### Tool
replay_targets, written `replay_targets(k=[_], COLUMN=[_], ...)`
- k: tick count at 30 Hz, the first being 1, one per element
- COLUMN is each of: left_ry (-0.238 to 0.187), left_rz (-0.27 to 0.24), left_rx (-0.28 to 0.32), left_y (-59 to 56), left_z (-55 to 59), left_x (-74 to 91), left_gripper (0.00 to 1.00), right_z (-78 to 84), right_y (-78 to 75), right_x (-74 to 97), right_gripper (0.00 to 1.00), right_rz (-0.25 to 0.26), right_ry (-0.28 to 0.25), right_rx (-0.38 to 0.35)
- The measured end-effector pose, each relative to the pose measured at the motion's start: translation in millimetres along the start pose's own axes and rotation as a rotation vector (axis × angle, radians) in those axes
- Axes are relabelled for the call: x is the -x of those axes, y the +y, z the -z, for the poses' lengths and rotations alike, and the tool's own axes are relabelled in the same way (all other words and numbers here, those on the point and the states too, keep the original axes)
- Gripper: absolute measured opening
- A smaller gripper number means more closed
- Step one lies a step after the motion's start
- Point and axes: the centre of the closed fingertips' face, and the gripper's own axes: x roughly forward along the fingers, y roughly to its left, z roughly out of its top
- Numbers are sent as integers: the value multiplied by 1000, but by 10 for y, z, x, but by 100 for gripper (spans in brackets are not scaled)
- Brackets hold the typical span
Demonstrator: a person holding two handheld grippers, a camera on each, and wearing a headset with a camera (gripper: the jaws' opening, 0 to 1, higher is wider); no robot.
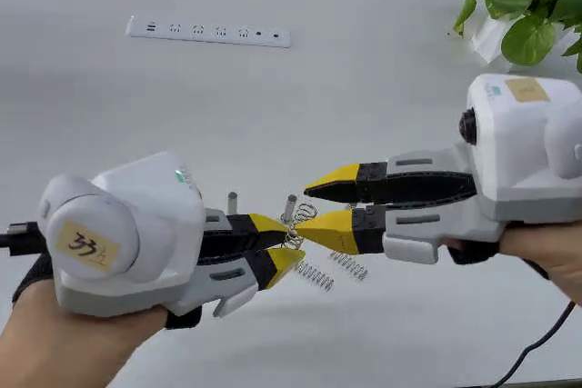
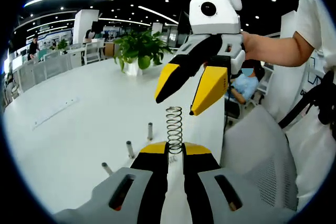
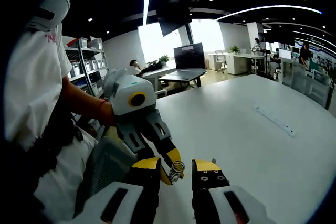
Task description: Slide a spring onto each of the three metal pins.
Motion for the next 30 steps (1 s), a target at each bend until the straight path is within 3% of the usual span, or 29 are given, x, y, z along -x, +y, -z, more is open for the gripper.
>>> replay_targets(k=[8, 16, 23, 30], left_ry=[30, 39, 40, 34], left_rz=[13, 28, 41, 47], left_rx=[-39, -55, -62, -62], left_y=[-37, -60, -85, -95], left_z=[28, 35, 36, 18], left_x=[-45, -52, -54, -61], left_gripper=[6, 6, 6, 6], right_z=[97, 271, 357, 380], right_y=[93, 72, 90, 102], right_x=[-64, -120, -160, -149], right_gripper=[21, 16, 12, 9], right_rz=[-182, -278, -321, -330], right_ry=[285, 463, 506, 527], right_rx=[206, 333, 345, 353])
